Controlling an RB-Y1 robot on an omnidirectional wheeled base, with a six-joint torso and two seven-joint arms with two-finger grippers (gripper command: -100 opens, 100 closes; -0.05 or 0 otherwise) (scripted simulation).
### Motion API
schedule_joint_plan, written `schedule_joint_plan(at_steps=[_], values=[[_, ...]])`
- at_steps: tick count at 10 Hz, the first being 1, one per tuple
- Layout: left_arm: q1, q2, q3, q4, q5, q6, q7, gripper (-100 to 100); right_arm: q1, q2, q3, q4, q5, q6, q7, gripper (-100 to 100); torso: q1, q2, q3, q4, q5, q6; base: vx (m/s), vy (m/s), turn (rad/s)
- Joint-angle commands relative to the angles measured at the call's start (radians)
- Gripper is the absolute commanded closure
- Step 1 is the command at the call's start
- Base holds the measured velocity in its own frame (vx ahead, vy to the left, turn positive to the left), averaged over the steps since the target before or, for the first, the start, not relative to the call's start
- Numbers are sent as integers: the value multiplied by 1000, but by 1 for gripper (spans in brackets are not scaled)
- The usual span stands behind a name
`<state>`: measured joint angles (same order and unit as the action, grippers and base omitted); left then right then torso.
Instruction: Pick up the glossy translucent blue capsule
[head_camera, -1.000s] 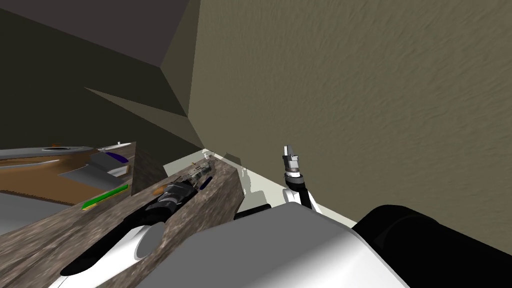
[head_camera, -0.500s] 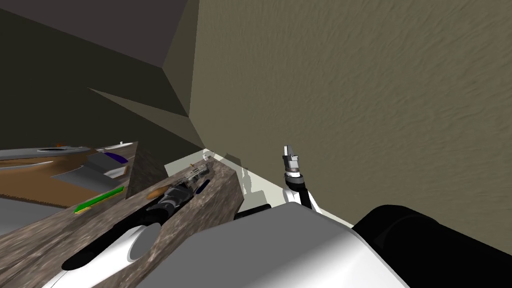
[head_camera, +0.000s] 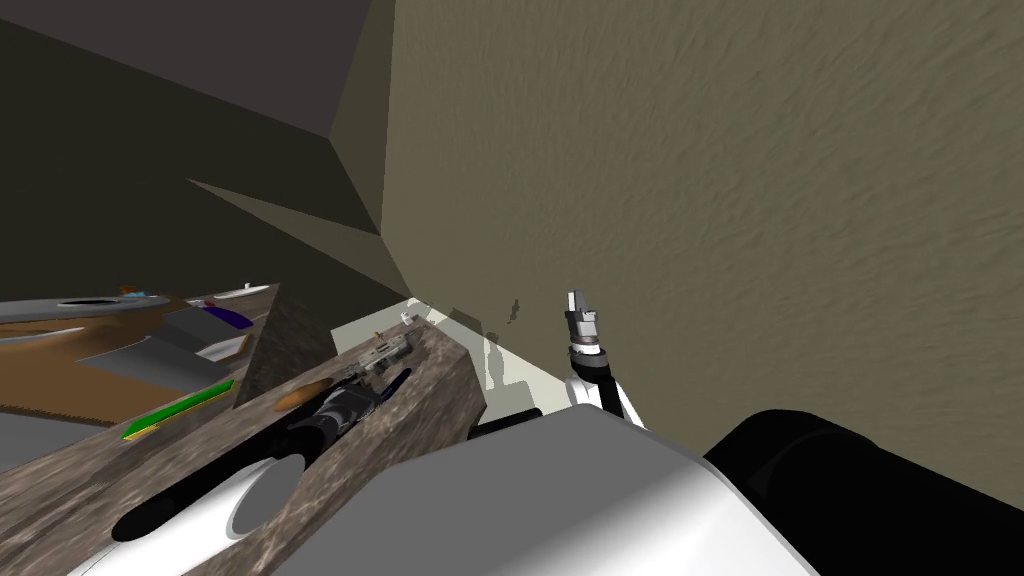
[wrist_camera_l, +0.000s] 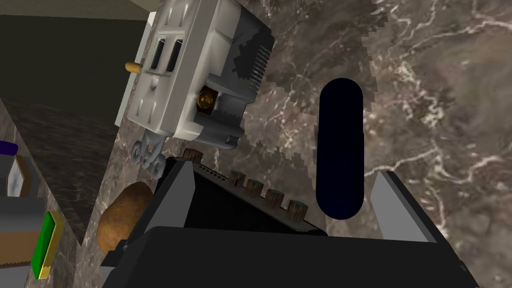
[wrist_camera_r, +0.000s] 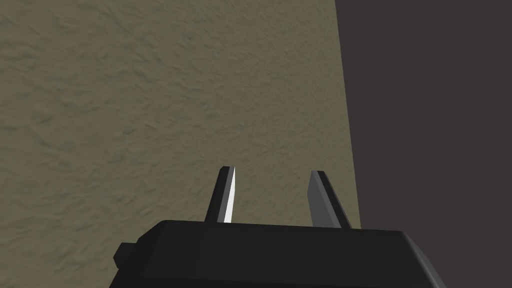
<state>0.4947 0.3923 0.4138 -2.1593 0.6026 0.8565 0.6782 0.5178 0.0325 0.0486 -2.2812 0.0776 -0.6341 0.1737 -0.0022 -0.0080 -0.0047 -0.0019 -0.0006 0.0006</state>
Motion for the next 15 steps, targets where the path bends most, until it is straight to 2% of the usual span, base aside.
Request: schedule_joint_plan(at_steps=[1, 4, 5, 6, 7, 8, 12, 13, 14, 15], values=[[8, 20, 4, 21, 22, 50, 20, -100, 0, 0, 0, 0, 0, 0, 0, 0, 0, 0, 0, 0, 0, 0, 129, -58, 37], [21, 45, 7, 56, 52, 116, 44, -100, 0, 0, 0, 0, 0, 0, 0, 0, 0, -1, 0, 0, 0, 0, 111, -45, 41], [26, 49, 7, 65, 58, 130, 49, -100, 0, 0, 0, 0, 0, 0, 0, 0, 0, 2, 1, 0, 0, 0, 31, -37, 67], [24, 49, 10, 61, 59, 117, 43, -100, 0, 0, 0, 0, 0, 0, 0, 0, 1, 4, 2, 1, 0, 0, 15, -16, 10], [24, 49, 10, 62, 59, 121, 44, 0, 0, 0, 0, 0, 0, 0, 0, 0, 2, 6, 3, 1, 0, 0, 0, 0, 0], [11, 49, 14, 95, 58, 107, 37, -100, 0, 0, 0, 0, 0, 0, 0, 0, 3, 7, 4, 1, 1, 0, -4, -8, -99], [-14, 49, 22, 162, 57, 78, 24, -100, 0, 0, 0, 0, 0, 0, 0, 0, 3, 9, 5, 2, 1, 0, -12, -9, -72], [-8, 46, 19, 147, 55, 84, 27, -100, 0, 0, 0, 0, 0, 0, 0, 0, 3, 9, 5, 2, 1, 0, -4, -4, -14], [-9, 46, 19, 149, 55, 82, 26, 100, 0, 0, 0, 0, 0, 0, 0, 0, 3, 8, 5, 2, 1, 0, 0, 0, 0], [-9, 46, 19, 149, 55, 82, 26, 100, 0, 0, 0, 0, 0, 0, 0, 0, 3, 8, 5, 2, 1, 0, -3, -6, -5]])
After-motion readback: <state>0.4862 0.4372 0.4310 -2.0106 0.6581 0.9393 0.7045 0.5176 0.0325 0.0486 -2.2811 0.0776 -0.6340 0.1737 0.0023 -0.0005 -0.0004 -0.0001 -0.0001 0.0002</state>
